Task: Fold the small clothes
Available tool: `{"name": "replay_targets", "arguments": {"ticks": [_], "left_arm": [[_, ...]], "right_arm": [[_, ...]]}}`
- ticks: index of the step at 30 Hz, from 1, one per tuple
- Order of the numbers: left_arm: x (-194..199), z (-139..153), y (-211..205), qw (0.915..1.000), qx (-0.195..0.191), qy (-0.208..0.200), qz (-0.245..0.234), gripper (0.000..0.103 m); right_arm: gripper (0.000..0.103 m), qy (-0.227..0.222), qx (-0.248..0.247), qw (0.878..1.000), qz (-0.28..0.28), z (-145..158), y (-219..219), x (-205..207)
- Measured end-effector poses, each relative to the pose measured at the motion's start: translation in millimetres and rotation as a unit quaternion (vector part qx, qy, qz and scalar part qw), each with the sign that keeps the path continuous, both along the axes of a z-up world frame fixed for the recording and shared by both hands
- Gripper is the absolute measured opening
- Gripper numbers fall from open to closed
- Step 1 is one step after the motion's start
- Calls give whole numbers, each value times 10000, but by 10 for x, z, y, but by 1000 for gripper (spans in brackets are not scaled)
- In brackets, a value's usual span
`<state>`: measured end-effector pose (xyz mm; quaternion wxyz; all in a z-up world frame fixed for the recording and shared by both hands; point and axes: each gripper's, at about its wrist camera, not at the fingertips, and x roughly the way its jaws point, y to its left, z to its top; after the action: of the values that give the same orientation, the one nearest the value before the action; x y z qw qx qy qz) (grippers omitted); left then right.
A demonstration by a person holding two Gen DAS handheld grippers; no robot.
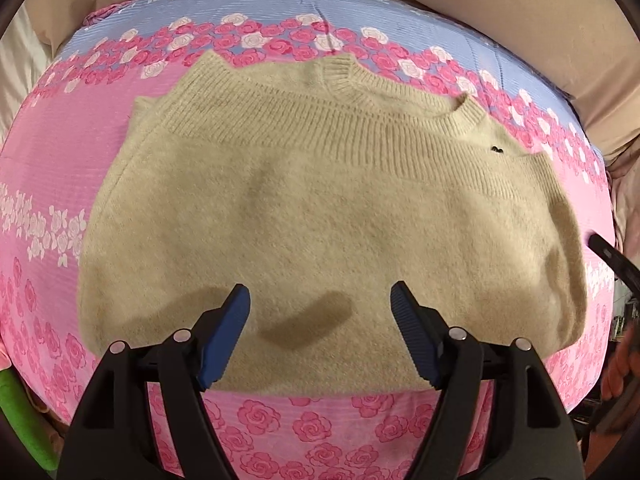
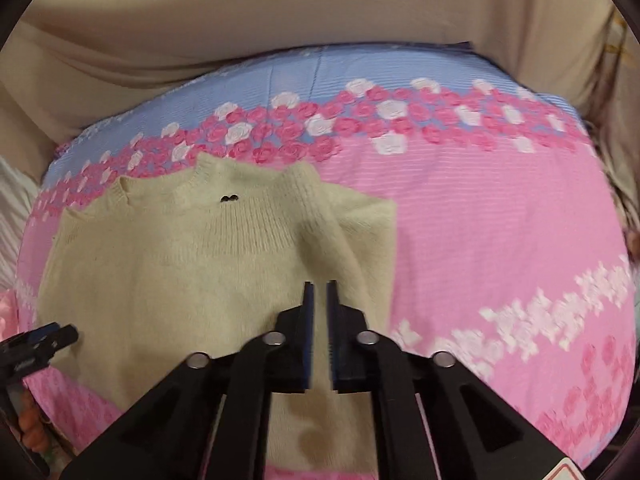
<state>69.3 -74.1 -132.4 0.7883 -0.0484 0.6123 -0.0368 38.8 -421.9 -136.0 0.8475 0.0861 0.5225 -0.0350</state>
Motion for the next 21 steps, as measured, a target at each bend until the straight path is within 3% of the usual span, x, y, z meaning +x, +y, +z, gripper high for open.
{"name": "replay_targets", "arguments": {"ticks": [3, 4, 9, 13, 17, 19, 21], "left_arm": [[-19, 19, -33, 10000, 38, -68, -8, 71], [-21, 18, -41, 10000, 56, -77, -17, 71], [-40, 18, -10, 9998, 113, -121, 113, 71], [-34, -28, -4, 9999, 63, -35, 155, 71], [-9, -39, -35, 9999, 120, -50, 73, 71], [3, -45, -52, 9999, 146, -55, 44, 71], [15, -50, -46, 9999, 139, -43, 36, 71]], "right_arm": [[0, 601, -338, 9976, 28, -444, 4, 235], [0, 588, -360, 9976, 30, -502, -11, 271], [0, 226, -315, 9992, 45, -135, 66, 205], [0, 684, -426, 9967, 82, -513, 78, 201], [1, 366, -85, 9991, -177, -227, 18, 19], [6, 236, -35, 9993, -270, -106, -58, -104], [22, 201, -48, 9991, -371, -48, -162, -227]]}}
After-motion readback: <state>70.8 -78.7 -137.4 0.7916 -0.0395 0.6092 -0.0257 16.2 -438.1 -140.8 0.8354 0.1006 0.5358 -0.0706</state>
